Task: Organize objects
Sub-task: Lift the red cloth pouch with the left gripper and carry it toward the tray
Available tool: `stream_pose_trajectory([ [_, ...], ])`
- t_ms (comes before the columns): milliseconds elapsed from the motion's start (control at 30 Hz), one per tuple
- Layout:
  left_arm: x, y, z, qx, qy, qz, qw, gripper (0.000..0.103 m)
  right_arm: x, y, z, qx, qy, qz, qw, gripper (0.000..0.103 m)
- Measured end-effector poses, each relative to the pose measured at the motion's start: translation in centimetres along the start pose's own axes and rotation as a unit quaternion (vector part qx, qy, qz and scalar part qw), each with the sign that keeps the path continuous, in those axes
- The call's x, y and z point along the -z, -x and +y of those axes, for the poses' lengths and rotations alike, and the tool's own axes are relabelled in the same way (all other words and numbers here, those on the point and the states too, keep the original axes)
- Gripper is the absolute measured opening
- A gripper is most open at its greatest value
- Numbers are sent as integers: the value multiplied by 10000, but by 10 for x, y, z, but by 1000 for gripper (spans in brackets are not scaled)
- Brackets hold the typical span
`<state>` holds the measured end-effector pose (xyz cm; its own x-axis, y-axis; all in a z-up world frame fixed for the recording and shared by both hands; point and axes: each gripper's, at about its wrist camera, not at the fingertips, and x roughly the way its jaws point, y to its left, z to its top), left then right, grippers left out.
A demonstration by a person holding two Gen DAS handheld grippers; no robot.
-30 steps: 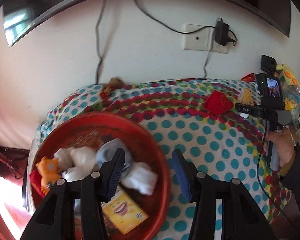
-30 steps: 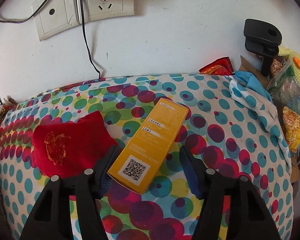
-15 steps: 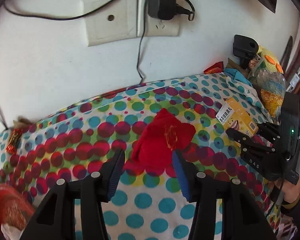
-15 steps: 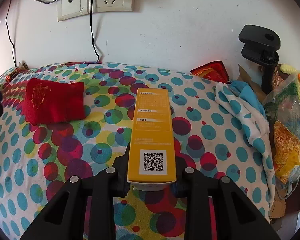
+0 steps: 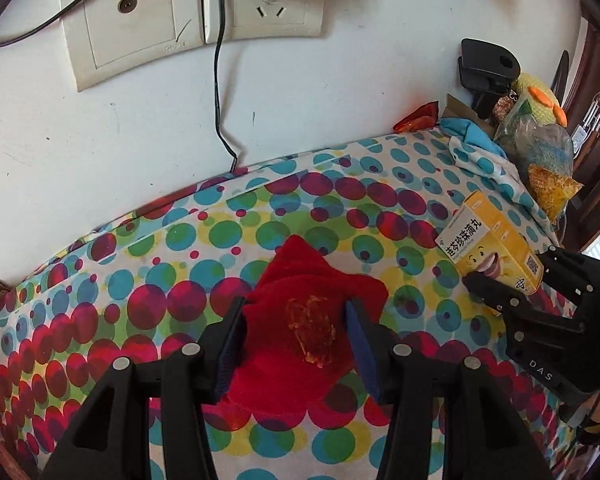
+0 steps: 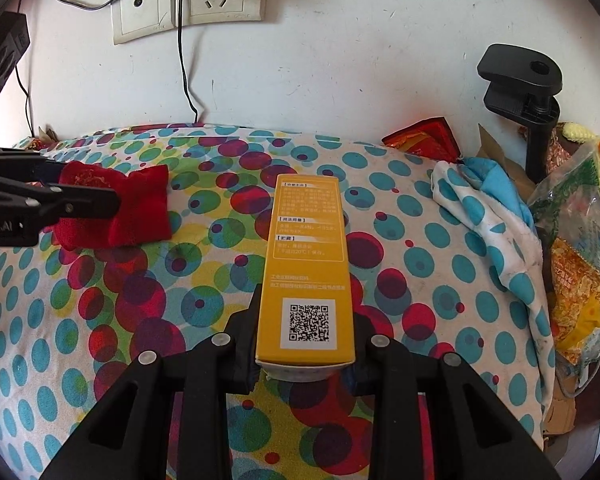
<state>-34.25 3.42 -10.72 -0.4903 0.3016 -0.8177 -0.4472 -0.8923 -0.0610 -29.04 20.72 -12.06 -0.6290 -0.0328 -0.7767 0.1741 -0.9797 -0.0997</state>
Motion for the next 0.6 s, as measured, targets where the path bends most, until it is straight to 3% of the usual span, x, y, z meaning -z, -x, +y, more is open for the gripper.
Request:
stream_pose_trajectory([
  [200, 8, -2, -10, -403, -141, -215, 9989, 53, -1, 1, 3, 150, 126, -17, 9998, 29],
  [367, 14, -10, -20, -957, -118, -232, 9951, 58, -2, 1, 3, 181, 155, -20, 9997, 29],
  [600, 18, -10, -20, -1106, 287, -431, 9925, 60, -2, 1, 4, 206, 168, -23, 9996, 29],
])
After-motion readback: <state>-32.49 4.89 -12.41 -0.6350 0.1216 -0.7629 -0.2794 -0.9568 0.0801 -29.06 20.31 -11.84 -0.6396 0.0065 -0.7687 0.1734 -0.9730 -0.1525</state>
